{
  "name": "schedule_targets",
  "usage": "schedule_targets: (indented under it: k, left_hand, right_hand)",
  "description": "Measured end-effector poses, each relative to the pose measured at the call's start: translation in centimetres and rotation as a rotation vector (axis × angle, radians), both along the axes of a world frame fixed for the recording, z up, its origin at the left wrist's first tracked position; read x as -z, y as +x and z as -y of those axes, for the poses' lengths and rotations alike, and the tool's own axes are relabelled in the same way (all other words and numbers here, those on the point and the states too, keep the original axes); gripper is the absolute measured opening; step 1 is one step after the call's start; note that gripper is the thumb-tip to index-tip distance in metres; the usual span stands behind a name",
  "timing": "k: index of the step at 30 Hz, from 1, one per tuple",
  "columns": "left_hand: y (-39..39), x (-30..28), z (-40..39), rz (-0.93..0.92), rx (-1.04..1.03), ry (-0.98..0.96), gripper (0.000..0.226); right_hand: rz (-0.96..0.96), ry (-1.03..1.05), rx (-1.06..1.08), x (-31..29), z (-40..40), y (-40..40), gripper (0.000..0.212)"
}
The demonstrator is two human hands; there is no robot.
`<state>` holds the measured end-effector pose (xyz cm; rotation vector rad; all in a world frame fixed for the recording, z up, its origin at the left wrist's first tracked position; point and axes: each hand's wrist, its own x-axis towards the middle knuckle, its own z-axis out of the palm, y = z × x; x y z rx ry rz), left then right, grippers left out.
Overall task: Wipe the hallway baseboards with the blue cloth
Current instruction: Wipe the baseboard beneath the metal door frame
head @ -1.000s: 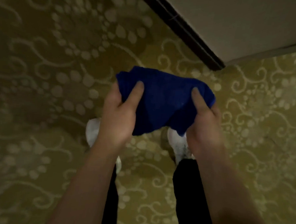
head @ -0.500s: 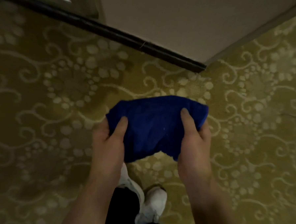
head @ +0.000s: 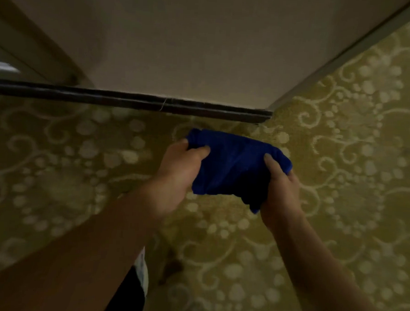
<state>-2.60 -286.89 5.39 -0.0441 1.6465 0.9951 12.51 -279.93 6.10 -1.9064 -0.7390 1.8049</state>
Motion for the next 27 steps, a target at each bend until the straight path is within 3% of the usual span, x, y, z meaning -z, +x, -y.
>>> schedule_targets:
  k: [3, 5, 8, 12, 15, 18, 20, 27]
  left_hand:
    - [-1.7, 5.3, -1.7, 0.056, 0.075, 0.036, 0.012]
    - [-2.6, 8.3, -2.8, 0.057, 0.11, 0.067, 0.019]
    - [-3.8, 12.3, -4.7, -0.015, 0.104, 0.107, 0.028]
    - [-5.1, 16.0, -5.7, -0.064, 0.131, 0.162, 0.013]
    - [-5.3, 17.0, -5.4, -0.039, 0.131, 0.181, 0.016]
    - [-5.0, 17.1, -5.4, 0.0, 0.108, 0.144, 0.043]
    - [-4.6, 17.2, -5.6, 0.058, 0.056, 0.148, 0.048]
    - [-0.1, 15.6, -9.1, 0.184, 0.027, 0.182, 0.054]
  right_hand:
    - [0.014, -0.038, 0.117, 5.4, -3.4, -2.1, 0.034]
    - [0.003, -0.025, 0.198, 8.5, -5.8, -3.9, 0.036]
    - [0.057, 0.141, 0.127, 13.3, -8.0, -6.5, 0.026]
    - [0.105, 0.301, 0.092, 17.9, -7.8, -8.0, 0.047]
    - [0.024, 0.315, 0.138, 18.9, -8.0, -7.5, 0.041]
    - [-0.036, 0.308, 0.139, 18.5, -7.8, -6.9, 0.033]
    - [-0.073, 0.273, 0.18, 17.5, -7.5, -6.1, 0.028]
    - [0.125, 0.333, 0.223, 12.9, -10.8, -3.2, 0.022]
